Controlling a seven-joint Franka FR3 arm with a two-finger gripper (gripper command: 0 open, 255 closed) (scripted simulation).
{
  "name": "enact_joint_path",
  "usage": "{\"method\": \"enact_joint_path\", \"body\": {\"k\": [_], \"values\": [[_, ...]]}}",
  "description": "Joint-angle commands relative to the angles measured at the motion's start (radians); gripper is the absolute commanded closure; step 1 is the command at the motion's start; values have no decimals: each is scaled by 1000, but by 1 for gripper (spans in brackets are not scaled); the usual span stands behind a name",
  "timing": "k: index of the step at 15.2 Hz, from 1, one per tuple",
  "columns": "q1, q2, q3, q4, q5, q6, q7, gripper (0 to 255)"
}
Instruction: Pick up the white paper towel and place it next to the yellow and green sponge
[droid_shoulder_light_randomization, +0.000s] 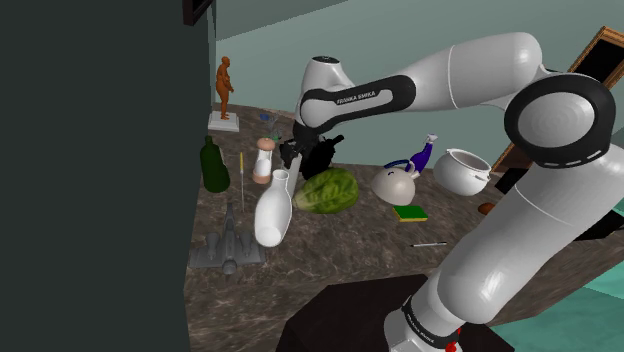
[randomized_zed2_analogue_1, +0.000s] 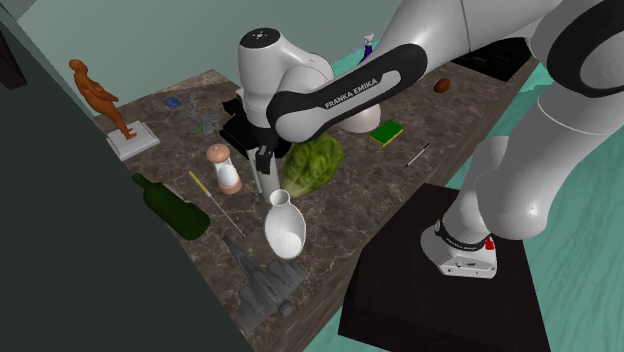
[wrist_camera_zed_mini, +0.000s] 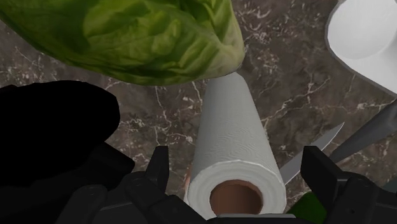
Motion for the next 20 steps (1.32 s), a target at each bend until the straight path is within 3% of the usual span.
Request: {"method": "enact_joint_path", "body": {"k": [1,5,6,15,20], "values": [[0,1,0,-1,0,3,0,0],[0,1,0,-1,0,2,0,0],[0,1,0,-1,0,2,0,255],[0,1,0,-1,0,3,0,255],[0,-26,0,38,5,-63,-7,255]]}}
